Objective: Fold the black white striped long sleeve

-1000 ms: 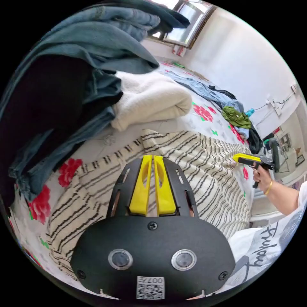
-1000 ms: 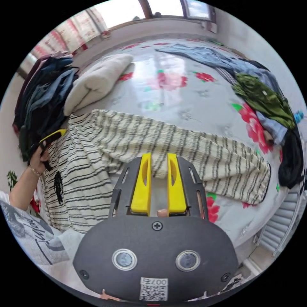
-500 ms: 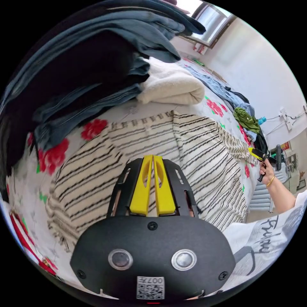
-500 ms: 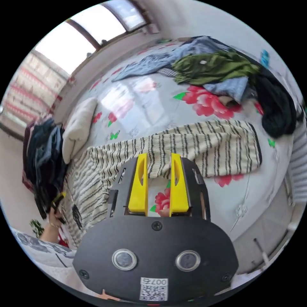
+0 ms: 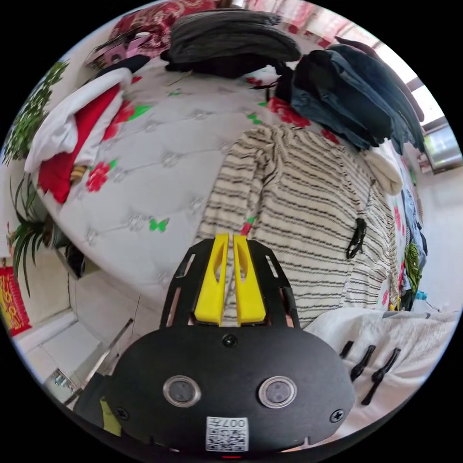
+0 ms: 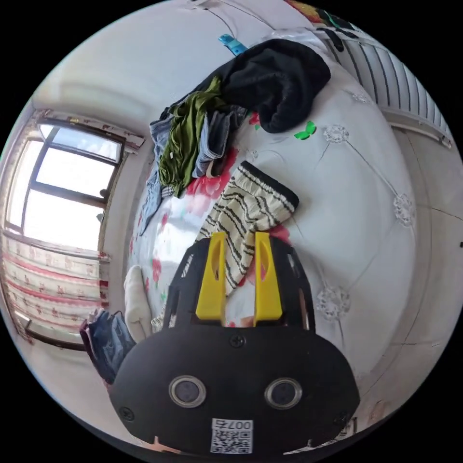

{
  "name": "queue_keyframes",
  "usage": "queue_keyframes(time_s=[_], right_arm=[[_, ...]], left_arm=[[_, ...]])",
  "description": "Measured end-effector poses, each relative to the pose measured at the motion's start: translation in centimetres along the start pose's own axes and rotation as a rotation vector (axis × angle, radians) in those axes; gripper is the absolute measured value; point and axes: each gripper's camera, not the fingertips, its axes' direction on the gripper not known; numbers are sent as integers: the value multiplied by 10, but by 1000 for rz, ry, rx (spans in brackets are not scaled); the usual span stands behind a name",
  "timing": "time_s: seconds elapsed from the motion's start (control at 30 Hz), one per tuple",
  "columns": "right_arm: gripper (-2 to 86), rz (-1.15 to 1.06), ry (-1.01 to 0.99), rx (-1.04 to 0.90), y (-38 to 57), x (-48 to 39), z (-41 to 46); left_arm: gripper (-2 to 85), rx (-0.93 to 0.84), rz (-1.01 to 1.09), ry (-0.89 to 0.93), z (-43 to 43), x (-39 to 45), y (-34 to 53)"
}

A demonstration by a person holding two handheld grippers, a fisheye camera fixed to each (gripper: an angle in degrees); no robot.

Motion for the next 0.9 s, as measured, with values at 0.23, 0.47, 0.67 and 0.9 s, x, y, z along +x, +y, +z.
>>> queue_keyframes(time_s=[0.23, 0.47, 0.67, 0.9], right_arm=[[1, -97, -370, 1, -10, -56, -29], [-1, -461, -400, -99, 47, -193, -31], [1, -1123, -520, -226, 266, -372, -29], [30, -1488, -533, -634, 577, -396, 52]], left_arm=[[56, -90, -103, -46, 1, -54, 49], [78, -65, 44, -42, -5, -53, 63], [10, -92, 189, -63, -20, -64, 50], [-8, 87, 66, 169, -80, -142, 34]])
